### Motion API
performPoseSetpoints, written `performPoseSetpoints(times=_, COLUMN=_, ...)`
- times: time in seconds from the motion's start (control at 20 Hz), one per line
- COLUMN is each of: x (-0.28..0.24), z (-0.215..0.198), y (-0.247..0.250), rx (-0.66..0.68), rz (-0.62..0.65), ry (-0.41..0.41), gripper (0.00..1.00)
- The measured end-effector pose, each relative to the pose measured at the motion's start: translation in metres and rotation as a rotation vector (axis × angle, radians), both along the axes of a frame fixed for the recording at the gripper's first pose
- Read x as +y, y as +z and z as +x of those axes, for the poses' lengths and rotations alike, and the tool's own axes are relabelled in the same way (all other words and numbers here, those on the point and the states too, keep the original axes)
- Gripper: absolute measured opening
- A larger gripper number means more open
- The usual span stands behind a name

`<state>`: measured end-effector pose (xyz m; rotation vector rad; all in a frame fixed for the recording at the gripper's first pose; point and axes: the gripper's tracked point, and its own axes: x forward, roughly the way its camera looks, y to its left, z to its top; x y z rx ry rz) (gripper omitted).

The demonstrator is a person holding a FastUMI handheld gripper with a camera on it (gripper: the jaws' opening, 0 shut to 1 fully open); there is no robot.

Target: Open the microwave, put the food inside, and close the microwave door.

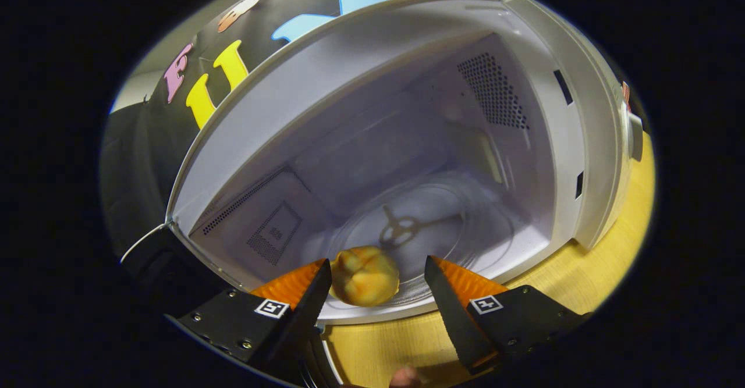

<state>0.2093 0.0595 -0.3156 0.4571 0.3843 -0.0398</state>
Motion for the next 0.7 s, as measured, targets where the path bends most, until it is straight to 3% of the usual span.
performPoseSetpoints(times=0.15, x=0.005, z=-0.012, y=0.014, rx=-0.005, rz=0.029, ry=0.044, gripper=0.97)
performPoseSetpoints(times=0.35, x=0.017, z=-0.052, y=0.073, rx=-0.105, rz=0.014, ry=0.155, gripper=0.97)
performPoseSetpoints(times=0.7, x=0.078, z=-0.188, y=0.200, rx=-0.367, rz=-0.069, ry=0.457, gripper=0.97)
